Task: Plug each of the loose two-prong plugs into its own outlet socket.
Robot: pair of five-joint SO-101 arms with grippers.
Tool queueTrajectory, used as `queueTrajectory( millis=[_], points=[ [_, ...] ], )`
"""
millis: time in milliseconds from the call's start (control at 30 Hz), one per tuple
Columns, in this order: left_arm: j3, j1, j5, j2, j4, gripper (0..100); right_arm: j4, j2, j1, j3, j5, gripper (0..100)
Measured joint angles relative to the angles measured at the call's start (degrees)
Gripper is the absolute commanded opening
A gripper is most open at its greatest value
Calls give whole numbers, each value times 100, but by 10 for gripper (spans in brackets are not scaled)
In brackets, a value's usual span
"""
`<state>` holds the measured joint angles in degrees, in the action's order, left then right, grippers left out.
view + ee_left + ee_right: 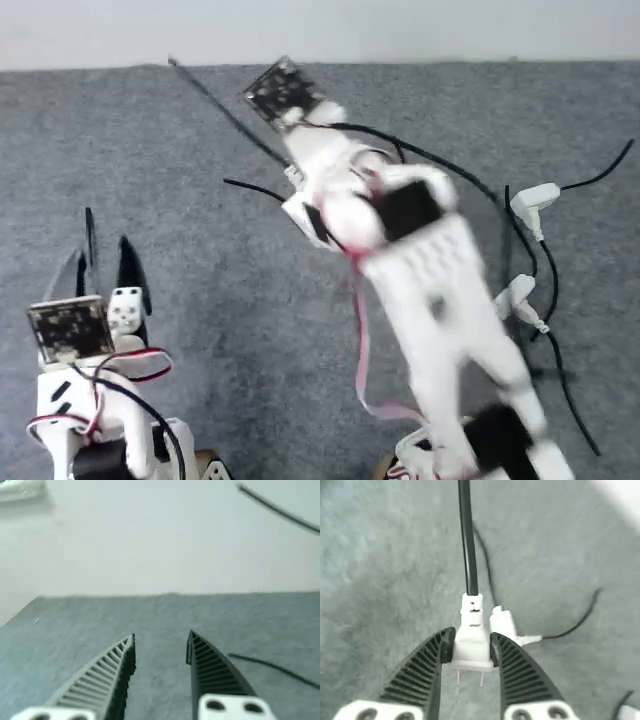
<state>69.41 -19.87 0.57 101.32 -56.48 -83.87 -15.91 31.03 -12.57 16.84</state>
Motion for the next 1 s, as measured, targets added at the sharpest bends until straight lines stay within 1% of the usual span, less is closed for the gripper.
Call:
queueTrajectory(
  millis=[167, 300, 467, 567, 867, 1000],
  points=[
    [-422, 870, 0, 0, 132, 163, -396, -1433, 316, -9, 9, 10],
    [-791, 1495, 0, 0, 141, 163, -580, -1996, 624, -9, 9, 10],
    [-1266, 2321, -9, 9, 141, 163, -580, -2198, 941, -9, 9, 10],
    [-1495, 2831, -211, 9, 123, 163, -580, -2215, 976, -9, 9, 10],
    [-1521, 4932, -747, 9, -123, 163, 123, -2215, 985, -9, 9, 10],
    [-1319, 5354, -818, 9, -123, 163, 273, -2215, 1020, -9, 9, 10]
  ],
)
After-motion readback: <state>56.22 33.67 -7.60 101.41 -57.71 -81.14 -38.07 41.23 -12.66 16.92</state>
